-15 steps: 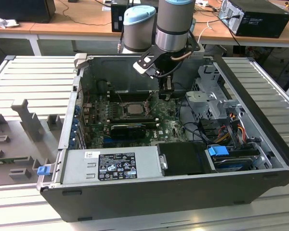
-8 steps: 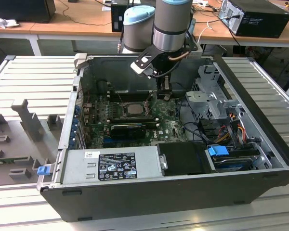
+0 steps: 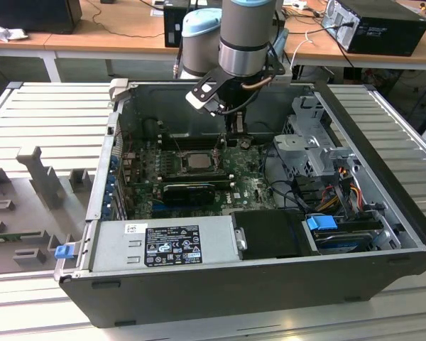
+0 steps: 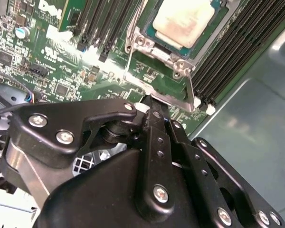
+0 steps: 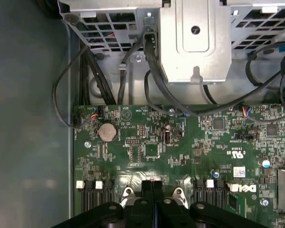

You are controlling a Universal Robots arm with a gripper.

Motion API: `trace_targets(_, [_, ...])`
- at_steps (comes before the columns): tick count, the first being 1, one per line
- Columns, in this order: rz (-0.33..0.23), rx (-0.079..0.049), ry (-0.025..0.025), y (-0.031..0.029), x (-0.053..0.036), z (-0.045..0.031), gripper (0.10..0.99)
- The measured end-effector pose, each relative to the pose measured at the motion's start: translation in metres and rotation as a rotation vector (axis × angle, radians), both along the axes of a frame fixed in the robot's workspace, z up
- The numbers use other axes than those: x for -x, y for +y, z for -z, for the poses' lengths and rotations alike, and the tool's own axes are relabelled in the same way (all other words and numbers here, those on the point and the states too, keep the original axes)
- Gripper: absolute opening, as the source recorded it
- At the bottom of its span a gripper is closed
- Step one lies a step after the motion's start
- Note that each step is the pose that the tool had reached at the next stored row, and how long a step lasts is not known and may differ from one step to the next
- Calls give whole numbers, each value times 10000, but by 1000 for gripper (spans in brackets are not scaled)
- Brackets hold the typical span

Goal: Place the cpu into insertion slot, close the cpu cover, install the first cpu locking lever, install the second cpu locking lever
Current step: 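Close the cpu cover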

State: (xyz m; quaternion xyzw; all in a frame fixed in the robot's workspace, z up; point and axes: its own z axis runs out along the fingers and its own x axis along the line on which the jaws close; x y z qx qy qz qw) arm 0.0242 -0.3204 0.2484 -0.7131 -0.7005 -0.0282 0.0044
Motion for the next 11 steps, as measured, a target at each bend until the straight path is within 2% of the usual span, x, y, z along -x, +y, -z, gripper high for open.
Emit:
trace_targets(3, [-1,0,0,0,46,0,106])
trace_targets(5, [-1,-1,0,1,125,1,106])
trace_targets(7, [-1,0,0,0,244,2,106])
trace_targets(8, [1,-2,-1,2,322,33,106])
trace_targets(11, [-1,-1,0,3,365,105,106])
